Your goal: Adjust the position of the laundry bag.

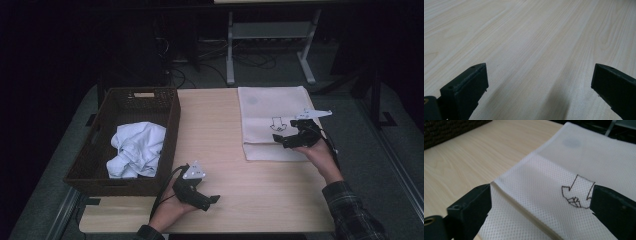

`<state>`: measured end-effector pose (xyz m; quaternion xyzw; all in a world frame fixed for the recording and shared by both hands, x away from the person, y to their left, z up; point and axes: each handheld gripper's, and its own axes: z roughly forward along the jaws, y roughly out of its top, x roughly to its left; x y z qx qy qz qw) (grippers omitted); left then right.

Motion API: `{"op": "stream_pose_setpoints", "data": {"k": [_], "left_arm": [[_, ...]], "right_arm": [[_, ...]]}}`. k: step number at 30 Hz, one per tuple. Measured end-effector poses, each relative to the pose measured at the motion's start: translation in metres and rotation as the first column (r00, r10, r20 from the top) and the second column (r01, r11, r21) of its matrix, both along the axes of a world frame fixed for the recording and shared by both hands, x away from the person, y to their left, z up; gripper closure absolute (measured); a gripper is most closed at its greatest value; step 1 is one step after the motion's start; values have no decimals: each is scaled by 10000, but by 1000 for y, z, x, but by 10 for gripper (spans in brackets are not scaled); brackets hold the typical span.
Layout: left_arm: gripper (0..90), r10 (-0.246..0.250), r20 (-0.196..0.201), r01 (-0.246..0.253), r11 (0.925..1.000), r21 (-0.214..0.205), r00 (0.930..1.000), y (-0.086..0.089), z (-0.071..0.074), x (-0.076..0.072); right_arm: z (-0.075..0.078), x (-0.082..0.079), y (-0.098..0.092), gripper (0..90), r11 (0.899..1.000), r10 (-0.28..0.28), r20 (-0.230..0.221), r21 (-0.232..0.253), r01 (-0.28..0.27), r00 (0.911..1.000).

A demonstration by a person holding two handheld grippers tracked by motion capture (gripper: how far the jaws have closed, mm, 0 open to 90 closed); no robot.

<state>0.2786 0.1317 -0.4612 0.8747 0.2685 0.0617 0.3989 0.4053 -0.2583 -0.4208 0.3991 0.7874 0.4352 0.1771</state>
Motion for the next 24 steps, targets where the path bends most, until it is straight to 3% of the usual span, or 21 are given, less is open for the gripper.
{"op": "stream_pose_setpoints", "data": {"k": [4,7,14,17,20,24], "left_arm": [[2,-46,39,46,10000,27,10000,0,1,-2],[2,-34,82,34,10000,-49,10000,-1,3,-3],[3,-73,81,73,10000,-19,9999,-2,2,-3],[2,-87,105,87,10000,16,9999,-2,2,-4],[2,-26,92,26,10000,2,10000,-1,2,-3],[2,-22,129,22,10000,22,9999,0,3,-3]], "right_arm": [[1,11,0,55,9994,211,-323,-274,-220,9993],[0,15,-1,90,9999,128,-240,-61,-129,9996],[0,28,3,94,9993,77,-511,-368,-96,9987],[-1,32,3,131,9998,60,-422,-190,-68,9991],[-2,42,4,134,9984,61,-631,-556,-96,9980],[2,57,3,156,9980,-93,-757,-635,45,9971]]}}
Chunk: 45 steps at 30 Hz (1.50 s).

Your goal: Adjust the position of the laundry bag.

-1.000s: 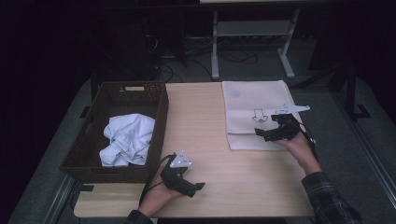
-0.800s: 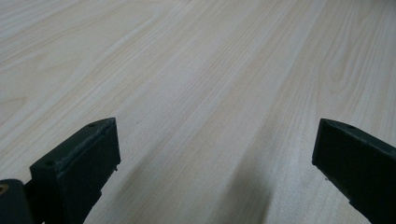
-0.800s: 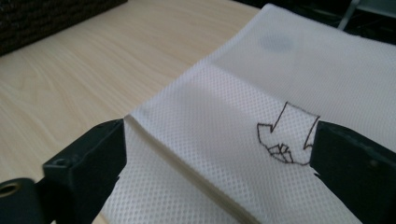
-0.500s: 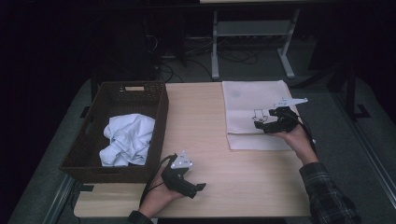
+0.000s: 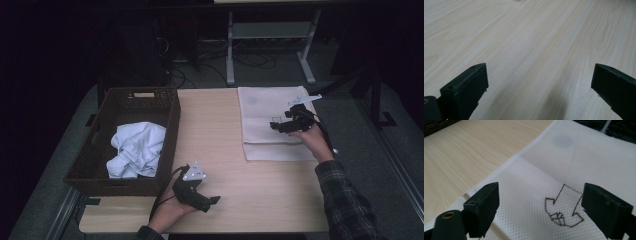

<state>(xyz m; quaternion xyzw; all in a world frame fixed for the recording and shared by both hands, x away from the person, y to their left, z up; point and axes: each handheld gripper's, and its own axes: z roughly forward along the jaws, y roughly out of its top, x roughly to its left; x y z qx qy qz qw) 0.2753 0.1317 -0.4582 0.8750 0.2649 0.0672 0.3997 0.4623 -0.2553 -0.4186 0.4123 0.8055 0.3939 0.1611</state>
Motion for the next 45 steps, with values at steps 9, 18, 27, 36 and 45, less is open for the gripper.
{"op": "stream_pose_setpoints", "data": {"k": [9,18,27,36,45], "left_arm": [[3,-38,0,38,10000,-22,10000,1,0,1],[3,-160,-94,160,9999,22,9998,-2,-1,0],[3,-166,-8,166,9998,57,9999,-1,-1,0],[3,-128,-27,128,9998,136,9999,0,-2,-1],[3,-106,14,105,9998,188,9999,2,-2,-4]], "right_arm": [[-7,18,-8,251,9992,-408,-194,50,409,9990],[-20,26,-3,576,9949,-806,-81,-614,799,9967],[-41,40,-5,828,9792,-1872,6,-796,1866,9823],[-55,44,-2,895,9829,-1617,-522,-980,1560,9855],[-52,38,5,894,9805,-1677,-862,-1183,1571,9821]]}}
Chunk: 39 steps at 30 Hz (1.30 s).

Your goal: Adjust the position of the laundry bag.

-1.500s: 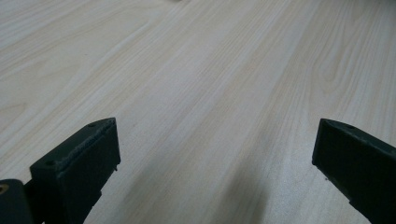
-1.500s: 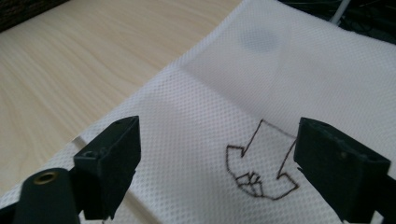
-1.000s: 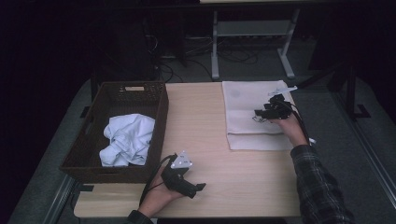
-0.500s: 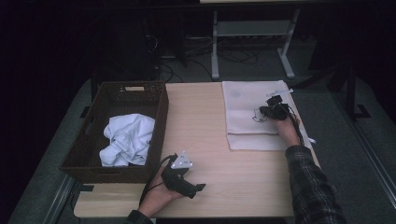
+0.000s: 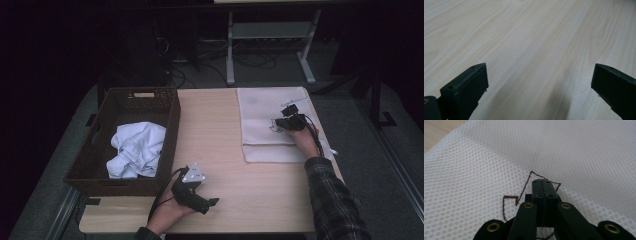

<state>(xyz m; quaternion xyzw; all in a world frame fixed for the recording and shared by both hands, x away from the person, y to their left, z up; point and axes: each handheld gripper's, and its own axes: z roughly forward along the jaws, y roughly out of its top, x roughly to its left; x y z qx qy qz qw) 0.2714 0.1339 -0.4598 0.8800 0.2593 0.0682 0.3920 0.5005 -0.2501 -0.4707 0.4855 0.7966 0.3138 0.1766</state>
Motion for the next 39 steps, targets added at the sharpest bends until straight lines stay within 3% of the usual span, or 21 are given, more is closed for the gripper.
{"op": "stream_pose_setpoints", "data": {"k": [9,16,25,39], "left_arm": [[3,-47,-4,47,10000,-43,10000,0,1,0],[2,-205,-41,205,9997,-138,9998,-4,1,-1],[3,-146,-77,145,9999,-91,9999,-4,1,0],[3,64,27,-64,10000,24,10000,1,2,-3]], "right_arm": [[2,-11,8,894,9996,279,-255,-52,-280,9993],[4,-20,12,895,9973,667,-684,338,-645,9954],[5,-34,22,895,9957,928,-620,140,-921,9938],[3,-48,28,895,9924,1205,-514,325,-1189,9914]]}}
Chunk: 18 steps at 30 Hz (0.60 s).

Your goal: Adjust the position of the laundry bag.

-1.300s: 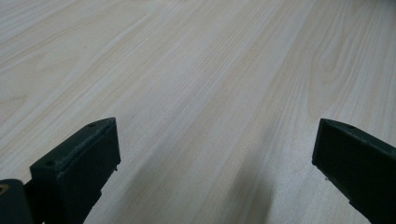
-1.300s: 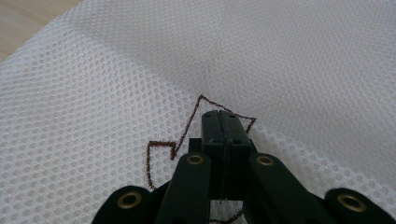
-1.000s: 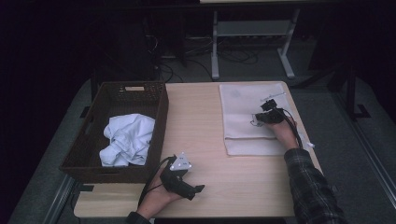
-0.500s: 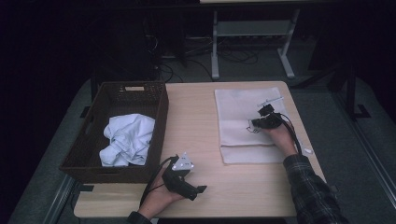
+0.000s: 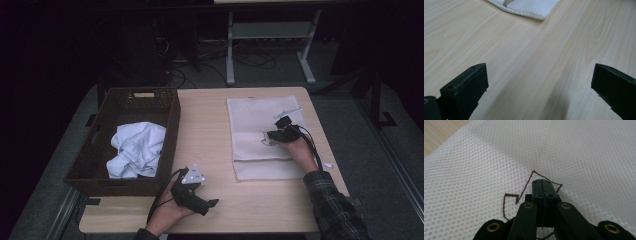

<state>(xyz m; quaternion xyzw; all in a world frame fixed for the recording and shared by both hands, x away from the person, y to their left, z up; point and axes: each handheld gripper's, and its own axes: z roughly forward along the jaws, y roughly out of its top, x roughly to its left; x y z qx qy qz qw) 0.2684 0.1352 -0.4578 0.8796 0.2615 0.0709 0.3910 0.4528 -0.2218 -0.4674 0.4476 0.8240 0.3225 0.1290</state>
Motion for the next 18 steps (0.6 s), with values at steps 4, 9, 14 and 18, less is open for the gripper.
{"op": "stream_pose_setpoints", "data": {"k": [4,9,14,18], "left_arm": [[3,56,-13,-56,10000,-3,10000,2,-1,0],[3,89,26,-89,10000,11,10000,3,1,0],[3,64,3,-64,10000,-47,10000,3,0,1],[3,101,18,-101,9999,-78,9999,3,0,1]], "right_arm": [[1,-5,5,895,9997,158,-15,-160,-159,9999],[2,-10,11,895,9992,288,-37,-275,-289,9996],[3,-15,19,895,9980,538,-83,-319,-540,9985],[3,-18,26,895,9962,838,-172,-222,-841,9963]]}}
